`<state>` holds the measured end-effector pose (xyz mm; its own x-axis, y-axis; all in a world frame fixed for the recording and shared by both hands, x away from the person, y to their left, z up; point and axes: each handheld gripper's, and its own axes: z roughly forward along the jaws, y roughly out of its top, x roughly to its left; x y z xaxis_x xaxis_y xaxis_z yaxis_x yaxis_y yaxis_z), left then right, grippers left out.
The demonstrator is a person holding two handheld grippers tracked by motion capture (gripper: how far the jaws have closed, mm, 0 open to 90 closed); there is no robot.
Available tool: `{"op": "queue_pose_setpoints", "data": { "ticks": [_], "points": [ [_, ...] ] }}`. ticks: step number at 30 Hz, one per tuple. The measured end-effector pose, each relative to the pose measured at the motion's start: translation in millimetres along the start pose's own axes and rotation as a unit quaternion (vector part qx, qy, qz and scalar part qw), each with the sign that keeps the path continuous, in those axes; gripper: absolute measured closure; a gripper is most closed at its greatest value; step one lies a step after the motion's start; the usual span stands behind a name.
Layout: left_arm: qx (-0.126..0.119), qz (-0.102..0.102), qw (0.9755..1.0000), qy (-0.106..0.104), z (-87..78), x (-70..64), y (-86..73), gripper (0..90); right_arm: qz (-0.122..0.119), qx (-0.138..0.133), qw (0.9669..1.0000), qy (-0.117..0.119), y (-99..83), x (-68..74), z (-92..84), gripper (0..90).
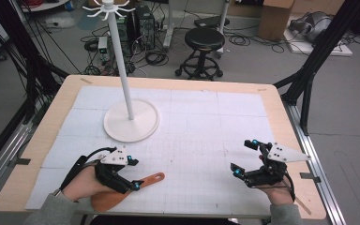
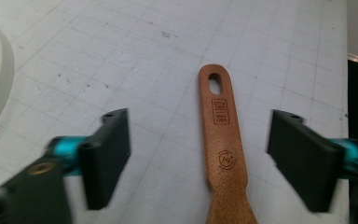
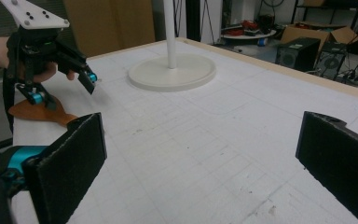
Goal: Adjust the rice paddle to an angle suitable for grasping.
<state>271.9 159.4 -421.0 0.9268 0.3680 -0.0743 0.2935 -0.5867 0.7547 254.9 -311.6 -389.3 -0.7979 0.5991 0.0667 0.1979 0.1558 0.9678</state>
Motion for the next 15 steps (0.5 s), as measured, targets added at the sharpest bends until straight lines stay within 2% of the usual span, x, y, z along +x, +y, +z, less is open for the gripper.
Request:
{"op": "queue_pose_setpoints", "data": {
  "ticks": [1,4,8,15],
  "points": [
    [0.005,-0.002,1.0,-0.003,0.1,0.0,1.2,14.1,0.0,0.0,1.0,0.0,0.0,-0.1,0.0,0.0],
    [0.014,0.0,0.9998,-0.012,0.8,-3.0,4.6,12.1,0.0,0.001,1.0,0.0,-0.3,0.0,0.3,0.0],
    [0.036,0.014,0.9992,-0.012,5.4,-7.9,8.5,12.1,-0.001,0.002,1.0,0.001,-0.6,0.1,1.0,0.1],
    [0.081,0.026,0.9964,-0.001,18.0,-10.4,6.9,13.6,0.003,0.002,1.0,0.0,-1.2,0.0,-0.7,0.1]
  ]
}}
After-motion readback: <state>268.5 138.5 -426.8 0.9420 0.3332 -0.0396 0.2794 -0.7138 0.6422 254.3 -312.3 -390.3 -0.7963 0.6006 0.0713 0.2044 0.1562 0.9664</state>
